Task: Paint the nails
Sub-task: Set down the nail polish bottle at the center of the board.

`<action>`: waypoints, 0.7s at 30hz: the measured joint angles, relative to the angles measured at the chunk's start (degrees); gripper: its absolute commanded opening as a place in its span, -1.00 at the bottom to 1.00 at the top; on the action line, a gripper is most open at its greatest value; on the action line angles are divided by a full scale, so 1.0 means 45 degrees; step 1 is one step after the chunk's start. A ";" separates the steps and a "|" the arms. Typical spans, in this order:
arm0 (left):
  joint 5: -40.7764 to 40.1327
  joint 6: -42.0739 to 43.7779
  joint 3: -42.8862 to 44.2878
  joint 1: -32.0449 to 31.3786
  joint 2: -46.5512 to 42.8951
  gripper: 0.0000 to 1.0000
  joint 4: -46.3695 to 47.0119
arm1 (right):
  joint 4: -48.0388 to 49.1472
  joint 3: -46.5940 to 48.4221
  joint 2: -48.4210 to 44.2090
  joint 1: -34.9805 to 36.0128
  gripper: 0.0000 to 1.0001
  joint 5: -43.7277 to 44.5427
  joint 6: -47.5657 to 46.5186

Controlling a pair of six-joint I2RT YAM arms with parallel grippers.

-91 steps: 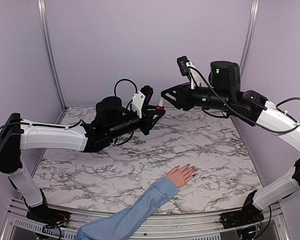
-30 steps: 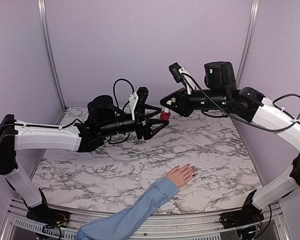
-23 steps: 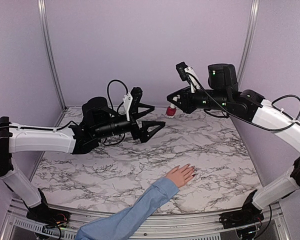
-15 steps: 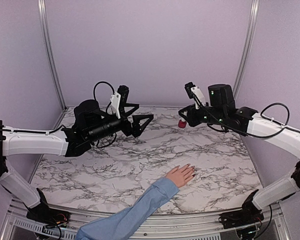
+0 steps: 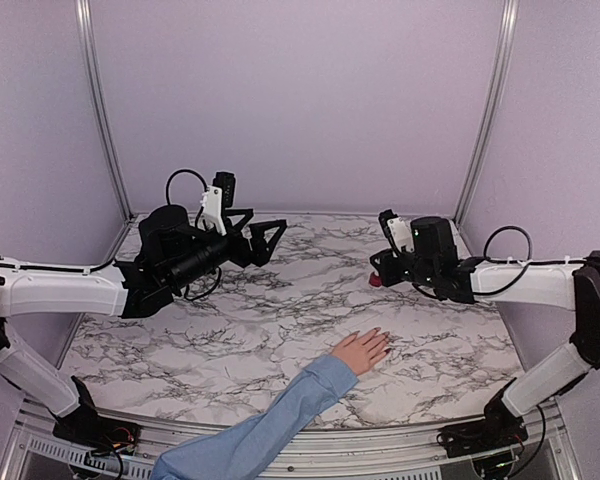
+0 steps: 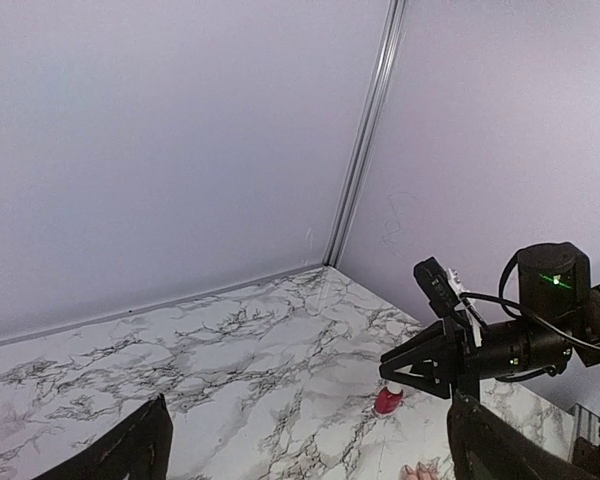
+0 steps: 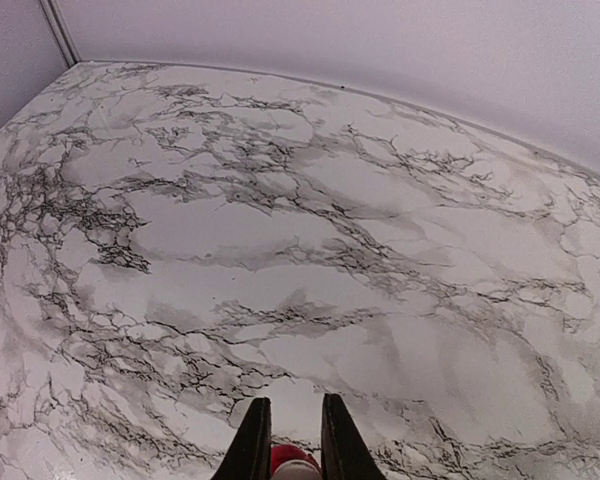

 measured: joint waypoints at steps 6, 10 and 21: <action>-0.0199 -0.0112 0.0000 0.0005 0.0000 0.98 0.0000 | 0.1292 -0.0219 0.0913 -0.0015 -1.00 -0.0010 -0.0112; -0.0233 -0.0223 0.0000 0.0005 0.0000 0.98 0.0000 | 0.1933 -0.0262 0.1496 -0.0019 -1.00 0.0010 -0.0199; -0.0306 -0.0282 0.0000 0.0015 0.0044 0.98 0.0000 | 0.4265 -0.0816 0.2778 -0.0049 -1.00 0.0253 -0.0602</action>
